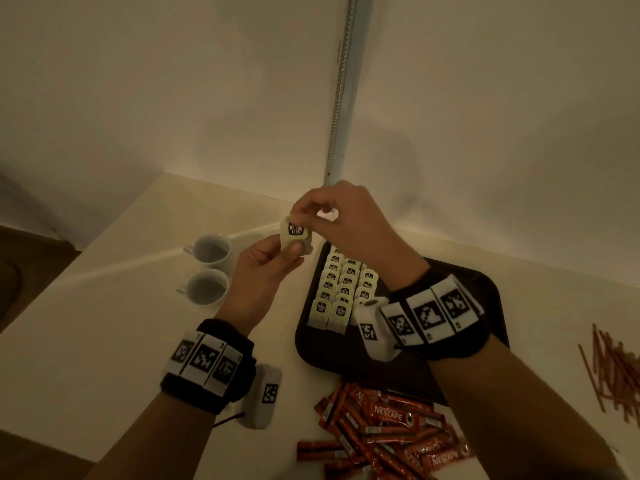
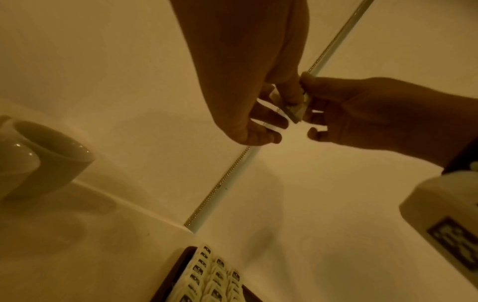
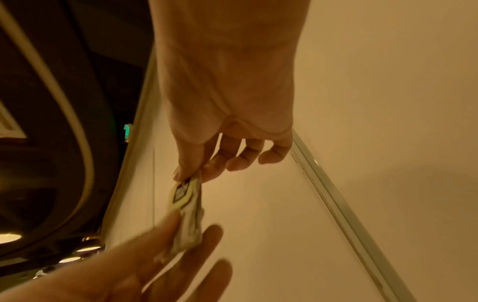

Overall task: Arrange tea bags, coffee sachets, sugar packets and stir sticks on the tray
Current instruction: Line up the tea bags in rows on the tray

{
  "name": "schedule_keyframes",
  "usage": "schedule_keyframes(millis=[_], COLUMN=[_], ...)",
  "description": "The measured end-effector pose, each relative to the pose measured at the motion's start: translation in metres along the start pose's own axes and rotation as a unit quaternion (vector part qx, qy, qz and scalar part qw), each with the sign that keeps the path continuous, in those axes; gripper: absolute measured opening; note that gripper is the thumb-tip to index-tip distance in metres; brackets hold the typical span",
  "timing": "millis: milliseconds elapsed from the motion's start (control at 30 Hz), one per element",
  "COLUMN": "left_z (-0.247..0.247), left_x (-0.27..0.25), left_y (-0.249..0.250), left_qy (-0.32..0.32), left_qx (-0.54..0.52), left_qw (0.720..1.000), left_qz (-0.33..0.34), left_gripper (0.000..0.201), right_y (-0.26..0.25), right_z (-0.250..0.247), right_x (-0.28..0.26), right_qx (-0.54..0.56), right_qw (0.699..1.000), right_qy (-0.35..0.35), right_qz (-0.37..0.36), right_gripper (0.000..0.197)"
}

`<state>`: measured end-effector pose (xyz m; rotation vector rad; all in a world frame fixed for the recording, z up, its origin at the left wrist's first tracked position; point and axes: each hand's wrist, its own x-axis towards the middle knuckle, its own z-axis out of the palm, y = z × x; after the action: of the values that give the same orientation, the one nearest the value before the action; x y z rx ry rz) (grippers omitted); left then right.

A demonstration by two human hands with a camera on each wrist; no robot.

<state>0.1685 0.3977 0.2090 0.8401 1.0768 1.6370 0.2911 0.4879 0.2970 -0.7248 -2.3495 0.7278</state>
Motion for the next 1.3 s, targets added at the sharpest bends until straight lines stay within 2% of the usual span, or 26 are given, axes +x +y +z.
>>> schedule_keyframes(millis=[100, 167, 300, 400, 600, 733, 867, 1033, 1100, 1200, 1233, 1300], left_z=[0.008, 0.017, 0.027, 0.029, 0.025, 0.021, 0.022, 0.026, 0.027, 0.029, 0.031, 0.036], left_x=[0.001, 0.001, 0.002, 0.000, 0.001, -0.002, -0.002, -0.002, -0.002, 0.001, 0.002, 0.005], left_y=[0.006, 0.011, 0.016, 0.018, 0.022, 0.021, 0.021, 0.024, 0.024, 0.026, 0.027, 0.029], left_qy=[-0.028, -0.022, -0.004, 0.016, 0.046, 0.009, 0.004, -0.016, -0.030, -0.032, -0.033, -0.034], left_qx=[0.002, -0.005, -0.041, -0.048, -0.070, 0.048, 0.068, 0.086, 0.088, 0.066, 0.065, 0.066], left_qw=[0.999, 0.998, 0.996, 0.996, 0.993, 0.993, 0.991, 0.989, 0.987, 0.990, 0.990, 0.989], left_qz=[0.036, 0.057, 0.074, 0.072, 0.087, 0.107, 0.117, 0.123, 0.128, 0.123, 0.123, 0.129], left_gripper=[0.019, 0.017, 0.020, 0.012, 0.019, 0.019, 0.021, 0.023, 0.027, 0.044, 0.042, 0.023], right_y=[-0.019, -0.029, -0.032, -0.027, -0.025, -0.032, -0.038, -0.037, -0.036, -0.035, -0.035, -0.035], right_z=[-0.020, -0.030, -0.037, -0.036, -0.031, -0.038, -0.043, -0.044, -0.044, -0.043, -0.043, -0.041], right_x=[0.009, 0.013, 0.009, 0.003, 0.002, 0.005, 0.007, 0.007, 0.007, 0.006, 0.006, 0.006], right_qx=[-0.030, -0.029, -0.016, -0.009, 0.000, -0.011, -0.006, 0.010, -0.005, -0.023, -0.034, -0.065], right_qw=[0.999, 0.998, 0.993, 0.988, 0.994, 0.997, 0.996, 0.999, 0.999, 0.998, 0.998, 0.995], right_qy=[-0.005, -0.037, -0.117, -0.138, -0.094, -0.074, -0.084, -0.043, -0.036, -0.049, -0.057, -0.069], right_qz=[-0.029, -0.030, 0.030, 0.063, 0.050, 0.009, 0.007, -0.004, -0.009, -0.013, -0.013, -0.012], right_gripper=[0.015, 0.018, 0.027, 0.024, 0.012, 0.007, 0.005, 0.003, 0.004, 0.008, 0.009, 0.010])
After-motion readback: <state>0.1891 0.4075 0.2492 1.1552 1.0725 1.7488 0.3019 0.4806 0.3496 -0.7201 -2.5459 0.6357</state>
